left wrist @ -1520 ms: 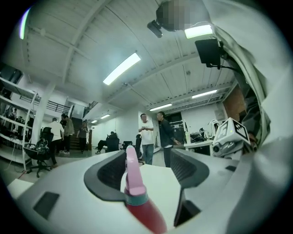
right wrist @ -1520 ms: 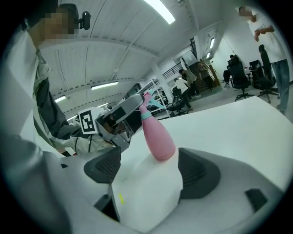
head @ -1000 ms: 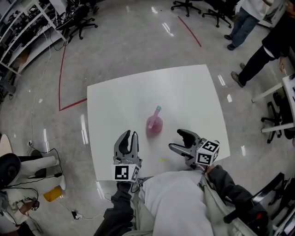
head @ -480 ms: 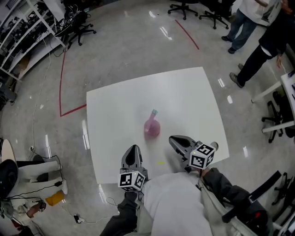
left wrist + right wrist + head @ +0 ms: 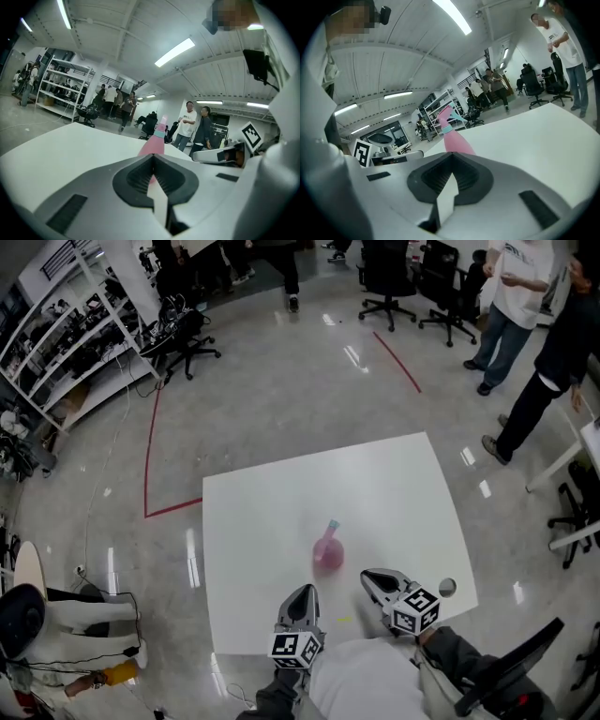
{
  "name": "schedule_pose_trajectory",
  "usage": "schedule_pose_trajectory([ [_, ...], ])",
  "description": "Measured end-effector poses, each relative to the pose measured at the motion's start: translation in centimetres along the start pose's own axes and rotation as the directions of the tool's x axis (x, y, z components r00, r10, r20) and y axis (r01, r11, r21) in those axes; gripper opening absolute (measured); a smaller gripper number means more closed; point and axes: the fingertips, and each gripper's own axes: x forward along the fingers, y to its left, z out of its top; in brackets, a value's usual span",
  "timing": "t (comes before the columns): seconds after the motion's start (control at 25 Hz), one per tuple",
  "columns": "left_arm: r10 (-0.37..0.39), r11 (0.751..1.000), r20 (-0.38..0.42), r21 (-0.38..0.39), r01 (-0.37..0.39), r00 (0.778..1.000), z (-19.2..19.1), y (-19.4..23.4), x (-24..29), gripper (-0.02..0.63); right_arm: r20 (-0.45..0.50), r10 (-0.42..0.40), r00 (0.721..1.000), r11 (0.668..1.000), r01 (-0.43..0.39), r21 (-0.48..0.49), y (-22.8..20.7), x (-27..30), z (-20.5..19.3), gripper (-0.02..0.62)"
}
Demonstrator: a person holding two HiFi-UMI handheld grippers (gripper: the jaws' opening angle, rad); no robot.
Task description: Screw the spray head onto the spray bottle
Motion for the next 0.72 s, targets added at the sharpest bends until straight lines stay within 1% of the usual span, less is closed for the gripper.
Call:
schedule_pose_trajectory([
  [0.24, 0.003, 1.0, -0.003, -0.004, -0.003, 1.0, -0.7, -0.2, 0.0, 0.006, -0.004, -0.013, 1.0, 1.0, 0.013, -0.01, -0.5, -0.5, -0.6, -0.006],
  [0.48, 0.017, 0.999, -0.002, -0.041, -0.018, 1.0, -1.0, 0.3, 0.2, 0.006, -0.016, -0.024, 1.0, 0.999, 0.024, -0.043, -0.5, -0.6, -0.8, -0.006],
  [0.72, 0.027, 0.996, -0.035, -0.081, -0.03, 0.999, -1.7, 0.1, -0.5, 0.006, -0.025, -0.046, 0.999, 0.999, 0.045, -0.029, -0.4, -1.4, -1.0, -0.006],
])
